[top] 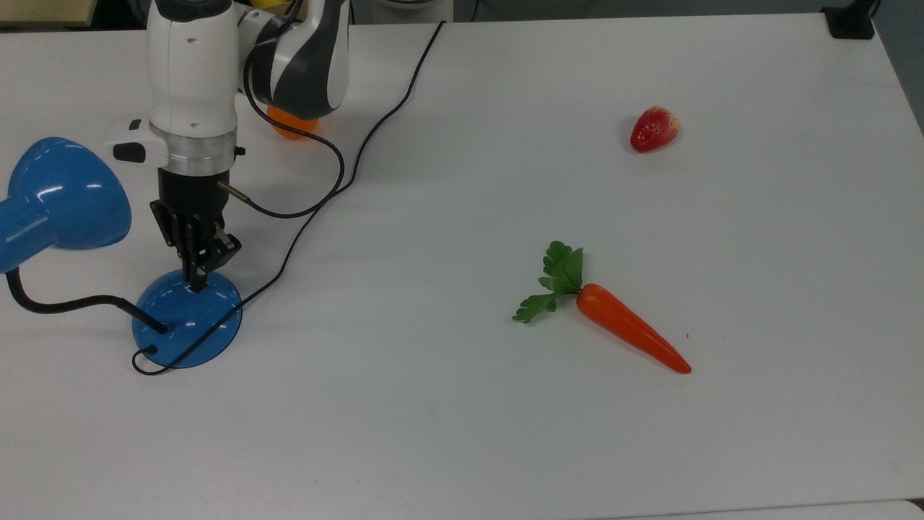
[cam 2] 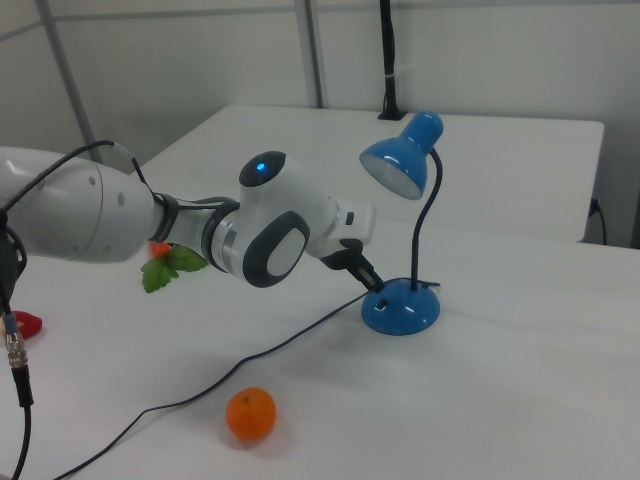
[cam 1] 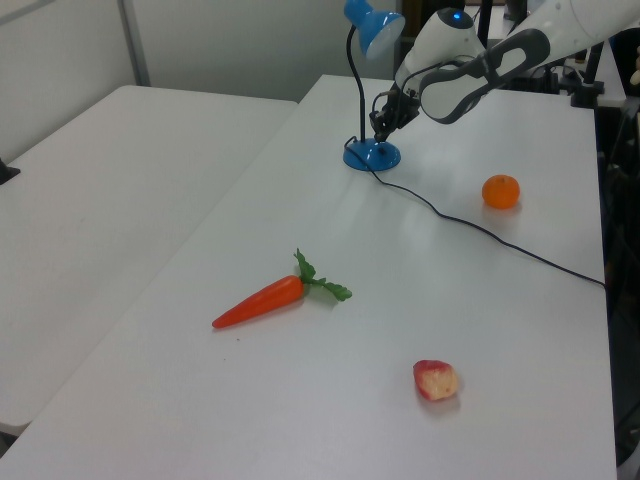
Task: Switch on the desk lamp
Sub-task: 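Press down on the switch on the lamp base with the gripper fingers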
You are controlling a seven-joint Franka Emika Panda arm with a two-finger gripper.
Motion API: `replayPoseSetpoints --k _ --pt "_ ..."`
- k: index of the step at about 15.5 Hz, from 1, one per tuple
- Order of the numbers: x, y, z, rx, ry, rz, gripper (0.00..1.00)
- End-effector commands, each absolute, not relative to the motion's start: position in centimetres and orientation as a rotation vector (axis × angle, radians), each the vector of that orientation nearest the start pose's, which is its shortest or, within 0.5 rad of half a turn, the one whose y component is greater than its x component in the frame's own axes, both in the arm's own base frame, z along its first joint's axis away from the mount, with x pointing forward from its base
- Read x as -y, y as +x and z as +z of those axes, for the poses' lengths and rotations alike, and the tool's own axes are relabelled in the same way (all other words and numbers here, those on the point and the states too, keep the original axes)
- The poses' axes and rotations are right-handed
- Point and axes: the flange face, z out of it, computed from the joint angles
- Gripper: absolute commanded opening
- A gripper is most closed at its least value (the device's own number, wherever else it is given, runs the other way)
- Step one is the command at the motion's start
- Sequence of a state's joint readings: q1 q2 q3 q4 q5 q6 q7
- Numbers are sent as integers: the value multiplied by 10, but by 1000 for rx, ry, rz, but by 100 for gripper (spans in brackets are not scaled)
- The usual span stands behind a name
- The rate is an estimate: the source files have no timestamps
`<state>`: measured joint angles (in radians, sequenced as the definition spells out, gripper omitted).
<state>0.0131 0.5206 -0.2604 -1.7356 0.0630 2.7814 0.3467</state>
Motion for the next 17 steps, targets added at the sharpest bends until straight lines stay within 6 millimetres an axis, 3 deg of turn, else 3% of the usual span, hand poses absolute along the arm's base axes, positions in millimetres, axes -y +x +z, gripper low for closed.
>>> replayPoseSetpoints --k 1,17 --pt "155 694 350 -865 -2950 -889 13" --pt "156 696 322 -867 -2975 -841 0"
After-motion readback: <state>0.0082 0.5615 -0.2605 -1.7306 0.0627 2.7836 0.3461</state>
